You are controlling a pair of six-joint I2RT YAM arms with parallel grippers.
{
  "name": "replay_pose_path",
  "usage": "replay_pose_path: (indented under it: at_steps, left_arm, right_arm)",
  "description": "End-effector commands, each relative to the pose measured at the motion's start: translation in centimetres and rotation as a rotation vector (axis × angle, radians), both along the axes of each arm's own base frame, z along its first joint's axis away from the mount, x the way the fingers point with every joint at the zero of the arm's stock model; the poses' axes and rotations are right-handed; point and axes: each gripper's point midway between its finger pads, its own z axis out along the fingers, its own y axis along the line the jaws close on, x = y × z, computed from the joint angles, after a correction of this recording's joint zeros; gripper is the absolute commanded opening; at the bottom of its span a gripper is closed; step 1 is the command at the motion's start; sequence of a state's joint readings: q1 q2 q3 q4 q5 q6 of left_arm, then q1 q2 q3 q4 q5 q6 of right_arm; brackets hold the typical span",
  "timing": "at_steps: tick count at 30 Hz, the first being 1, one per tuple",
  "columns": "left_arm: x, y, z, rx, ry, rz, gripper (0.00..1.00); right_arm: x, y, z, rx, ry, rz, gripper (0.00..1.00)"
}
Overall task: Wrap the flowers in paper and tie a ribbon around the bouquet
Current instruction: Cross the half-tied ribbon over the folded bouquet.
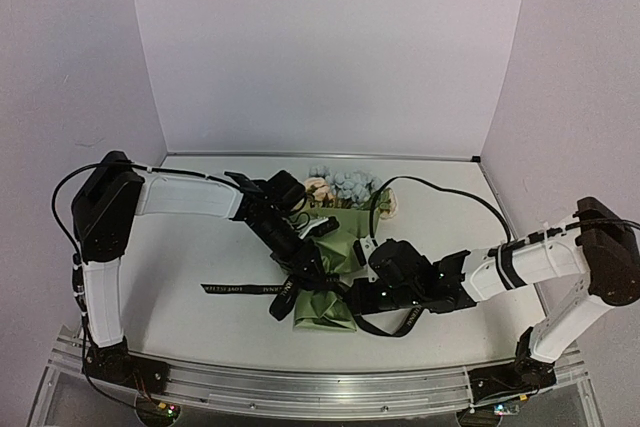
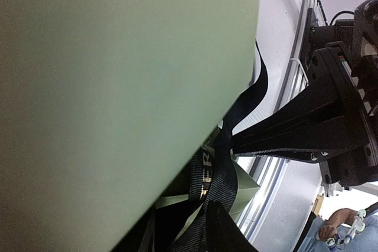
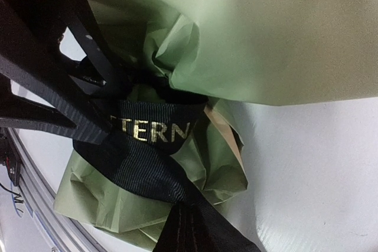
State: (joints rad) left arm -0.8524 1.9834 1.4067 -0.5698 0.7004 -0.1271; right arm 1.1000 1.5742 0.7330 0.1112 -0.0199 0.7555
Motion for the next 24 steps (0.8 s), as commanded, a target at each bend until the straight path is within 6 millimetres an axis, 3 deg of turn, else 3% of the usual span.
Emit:
replay_pose_path:
  at_steps: [1,4,6,14,24]
  left_arm:
    - [0.2,-0.8,1.6,-0.042,-0.018,-0.027,0.22]
    - [0.2,-0.9,2.0,-0.051,-0.021,-0.027,0.06]
    - [0.4,-0.9,2.3,-0.054,-0.032,-0.019,0.01]
    - [1.3,-1.1,3.7,-0.092,-0.083,0.049,0.0]
    - [2.0,-1.1,3.4,-0.084,-0.101,0.097,0.0]
  right_arm:
    - [0.8,0.7,2.4,0.041,-0.05,-0.005,0.0]
    - [0.8,0.7,2.5,0.042,-0.052,-0.003,0.0]
    - [0.9,0.7,2.6,0.043,-0.055,-0.002,0.0]
    - [1.4,0.0,2.9,0.028,-0.091,-0.026,0.0]
    - [0.8,-1.8,2.5,-0.007,-0.101,-0.027,0.0]
